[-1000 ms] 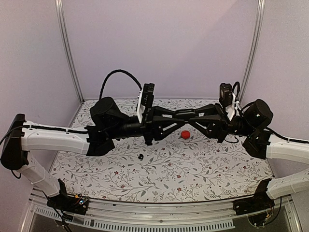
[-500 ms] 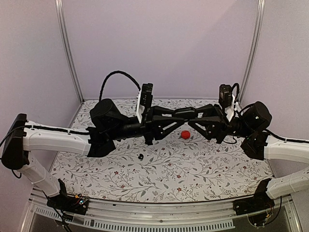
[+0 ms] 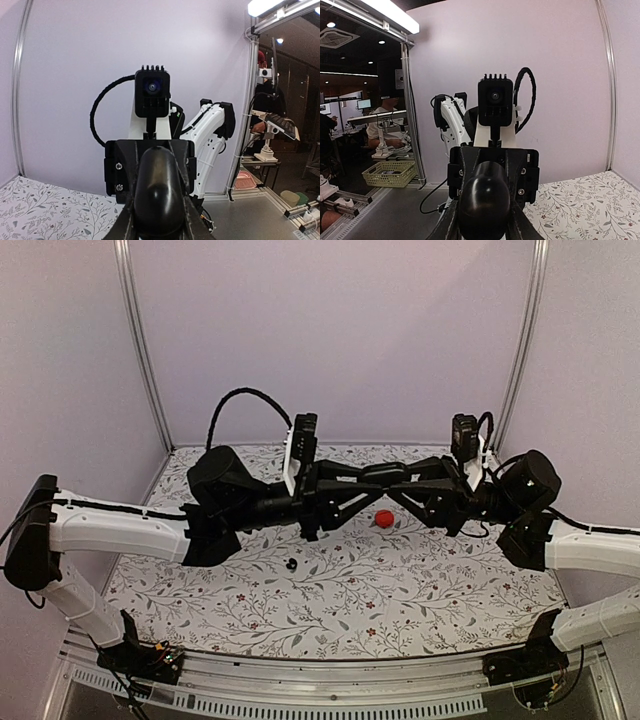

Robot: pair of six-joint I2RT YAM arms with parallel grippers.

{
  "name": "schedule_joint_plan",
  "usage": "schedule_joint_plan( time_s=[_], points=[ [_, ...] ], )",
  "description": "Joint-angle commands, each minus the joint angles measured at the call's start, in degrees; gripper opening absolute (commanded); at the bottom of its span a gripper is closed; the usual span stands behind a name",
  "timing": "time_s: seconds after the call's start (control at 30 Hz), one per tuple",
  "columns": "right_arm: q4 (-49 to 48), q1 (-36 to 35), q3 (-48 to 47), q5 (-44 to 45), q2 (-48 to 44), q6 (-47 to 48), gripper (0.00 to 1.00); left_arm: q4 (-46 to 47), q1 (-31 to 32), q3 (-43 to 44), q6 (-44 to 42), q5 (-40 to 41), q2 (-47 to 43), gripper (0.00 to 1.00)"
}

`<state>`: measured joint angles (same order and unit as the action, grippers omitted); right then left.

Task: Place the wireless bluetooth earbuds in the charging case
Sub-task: Pass from the left arm to the right

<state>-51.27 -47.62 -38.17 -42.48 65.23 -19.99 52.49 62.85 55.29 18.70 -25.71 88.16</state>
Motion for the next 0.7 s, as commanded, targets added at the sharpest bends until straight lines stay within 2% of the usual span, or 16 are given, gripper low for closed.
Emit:
schedule_joint_plan(
  time_s=[0.0, 0.17, 0.33, 0.4, 0.47, 0.57, 0.67],
  points=[
    [-1.3, -0.6, -1.2, -0.7, 0.9, -0.7, 0.29, 2.4, 0.7, -0.6, 0.1, 0.5, 0.5, 0.00],
    [-1.3, -0.7, -1.2, -0.6, 1.1, -0.8, 0.18, 2.1, 0.6, -0.5, 0.0, 0.3, 0.4, 0.02],
    [-0.8, -0.7, -1.3, -0.6, 0.7, -0.5, 0.10, -0.7, 0.6, -1.1, -0.3, 2.1, -1.1, 0.27],
    [-0.1, -0.7, -1.4, -0.6, 0.4, -0.3, 0.09, -1.5, 0.5, -2.1, -0.3, 2.9, -2.1, 0.33],
    [0.9, -0.7, -1.4, -0.3, 0.1, 0.0, 0.09, -3.2, 0.3, -2.9, -0.4, 3.8, -3.3, 0.46],
    [3.1, -0.7, -1.2, 0.5, -0.9, 1.1, 0.08, -8.4, 0.0, -3.8, -1.0, 5.1, -5.7, 0.73],
    [6.2, -0.6, -1.0, 1.3, -2.1, 2.8, 0.08, -13.2, -0.1, -4.8, -3.4, 5.7, -8.7, 0.94]
  ],
)
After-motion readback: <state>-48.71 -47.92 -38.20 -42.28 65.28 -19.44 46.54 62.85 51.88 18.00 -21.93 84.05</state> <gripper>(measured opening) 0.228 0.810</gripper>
